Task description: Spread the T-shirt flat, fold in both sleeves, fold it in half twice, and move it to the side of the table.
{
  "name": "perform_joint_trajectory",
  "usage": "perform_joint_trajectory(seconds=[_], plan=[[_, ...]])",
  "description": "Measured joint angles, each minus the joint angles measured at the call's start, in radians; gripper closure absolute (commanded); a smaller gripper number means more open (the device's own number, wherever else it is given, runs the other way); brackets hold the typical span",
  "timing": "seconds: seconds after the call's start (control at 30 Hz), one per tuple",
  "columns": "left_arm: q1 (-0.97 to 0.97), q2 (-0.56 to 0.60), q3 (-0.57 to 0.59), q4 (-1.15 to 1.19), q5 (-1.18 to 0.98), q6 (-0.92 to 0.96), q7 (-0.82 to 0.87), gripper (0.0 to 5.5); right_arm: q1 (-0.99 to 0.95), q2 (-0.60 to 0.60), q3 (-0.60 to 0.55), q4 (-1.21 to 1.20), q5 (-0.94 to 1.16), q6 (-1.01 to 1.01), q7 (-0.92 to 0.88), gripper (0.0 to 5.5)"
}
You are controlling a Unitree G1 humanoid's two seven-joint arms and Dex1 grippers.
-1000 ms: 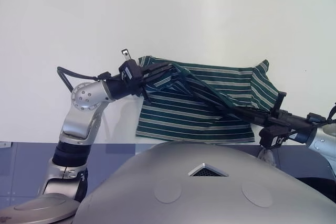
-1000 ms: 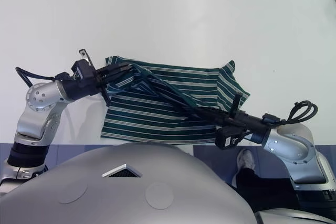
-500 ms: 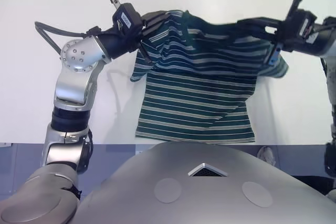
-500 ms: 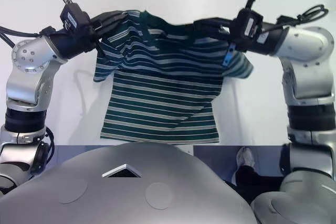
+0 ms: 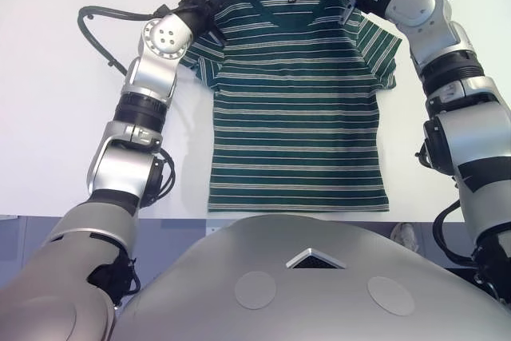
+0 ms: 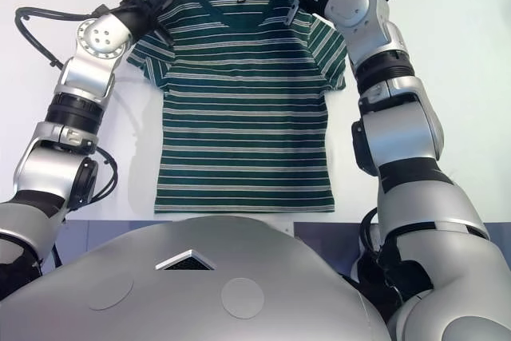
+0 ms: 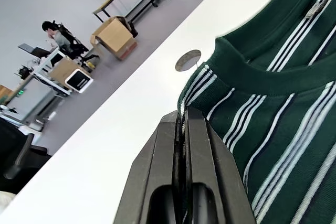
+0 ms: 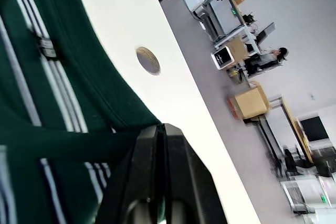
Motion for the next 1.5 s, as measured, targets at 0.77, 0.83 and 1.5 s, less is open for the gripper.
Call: perform_joint_trajectory(seconds=[0.77, 0.83, 1.5], plan=[[-0.143, -0.065, 0.298, 0.051, -0.166, -0.010, 0.366, 3.09, 0.053, 0.065, -0.181, -0.113, 0.048, 0.040, -0.510, 3.61], [0.002, -0.083, 0.363, -0.174, -0.259, 0.160, 0.365, 2.78, 0.210, 0.056, -0.209, -0.251, 0.081, 0.055, -0.494, 3.61], [0.562, -0.169, 0.465, -0.845, -0.481, 0.848, 0.362, 2.78, 0.703, 0.105, -0.338, -1.015, 0.131, 0.413, -0.472, 3.61]])
